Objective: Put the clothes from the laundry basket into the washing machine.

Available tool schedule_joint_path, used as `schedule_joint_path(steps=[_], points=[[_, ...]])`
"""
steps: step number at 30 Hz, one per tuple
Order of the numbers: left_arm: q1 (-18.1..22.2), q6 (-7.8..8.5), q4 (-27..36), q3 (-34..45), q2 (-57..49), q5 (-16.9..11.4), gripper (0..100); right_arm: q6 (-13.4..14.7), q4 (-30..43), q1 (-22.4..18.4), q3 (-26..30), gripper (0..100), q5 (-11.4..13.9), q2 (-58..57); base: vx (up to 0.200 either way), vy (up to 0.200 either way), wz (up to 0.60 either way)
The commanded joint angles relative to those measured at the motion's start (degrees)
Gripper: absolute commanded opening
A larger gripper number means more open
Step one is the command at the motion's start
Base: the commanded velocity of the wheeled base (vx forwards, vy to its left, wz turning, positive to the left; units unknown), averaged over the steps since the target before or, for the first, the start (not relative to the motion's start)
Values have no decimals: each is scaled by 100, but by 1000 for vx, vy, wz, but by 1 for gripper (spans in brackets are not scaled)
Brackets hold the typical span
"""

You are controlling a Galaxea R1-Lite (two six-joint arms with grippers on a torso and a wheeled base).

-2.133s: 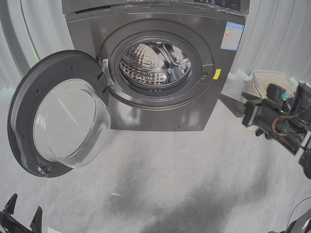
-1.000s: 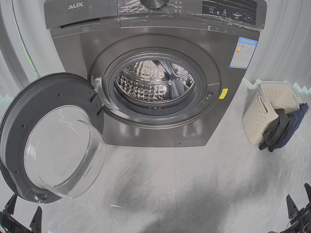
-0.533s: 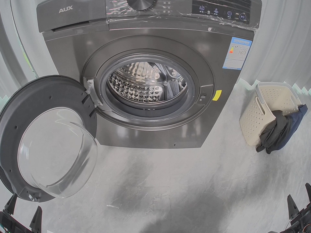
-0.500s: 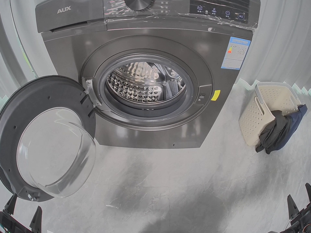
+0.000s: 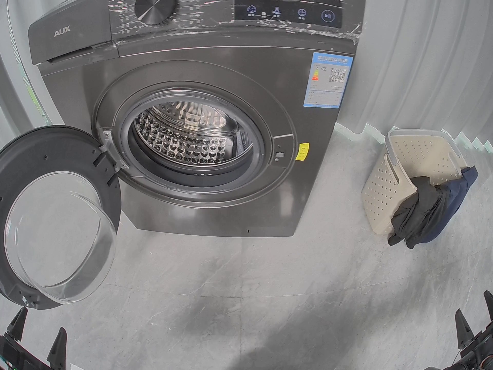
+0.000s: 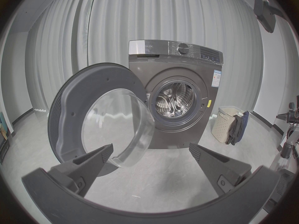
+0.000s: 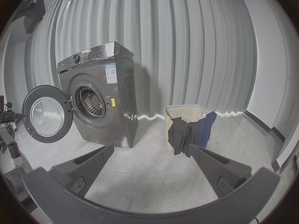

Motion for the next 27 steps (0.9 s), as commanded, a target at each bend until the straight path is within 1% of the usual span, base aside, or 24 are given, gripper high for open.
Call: schedule_joint_path(steps=[1,4,6,27], points=[[1,-6,-1,92,-104,0,100,2,0,-4,90,100,56,-60,0,-200,0],[1,12,8,92,-104,-9,100,37,0,4,99,100,83,-60,0,-200,0],[1,20,8,92,-104,-9,100,2,0,-4,90,100,83,-60,0,-200,0],[-8,3,8,92,-104,-9,100,20,0,4,90,100,83,-60,0,-200,0]])
